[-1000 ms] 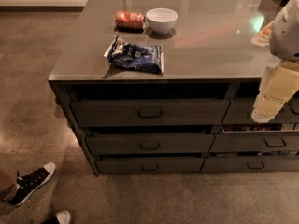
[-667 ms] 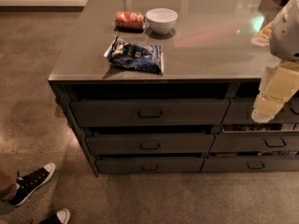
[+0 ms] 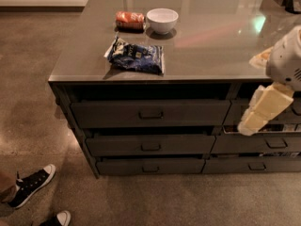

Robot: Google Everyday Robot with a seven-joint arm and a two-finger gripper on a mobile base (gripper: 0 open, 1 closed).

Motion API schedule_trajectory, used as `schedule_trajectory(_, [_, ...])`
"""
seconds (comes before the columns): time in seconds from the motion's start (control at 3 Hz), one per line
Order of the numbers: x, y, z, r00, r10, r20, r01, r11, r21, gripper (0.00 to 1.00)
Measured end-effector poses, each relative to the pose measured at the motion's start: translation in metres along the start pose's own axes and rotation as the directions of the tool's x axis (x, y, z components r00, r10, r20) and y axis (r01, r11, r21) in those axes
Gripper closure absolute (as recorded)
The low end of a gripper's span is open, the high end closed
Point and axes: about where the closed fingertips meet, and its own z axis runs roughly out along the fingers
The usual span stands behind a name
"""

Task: Open middle drawer

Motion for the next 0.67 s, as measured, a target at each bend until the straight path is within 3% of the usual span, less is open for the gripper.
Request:
schedule_trajectory(0.33, [0.009,0.016,0.058,0.976,0.136,0.17,-0.125,0.9894,-0.074,0.0])
schedule_trajectory(0.67, [0.013,0.028,0.112,0.908,0.245,0.34,-0.21,0.9681,-0.136,0.0])
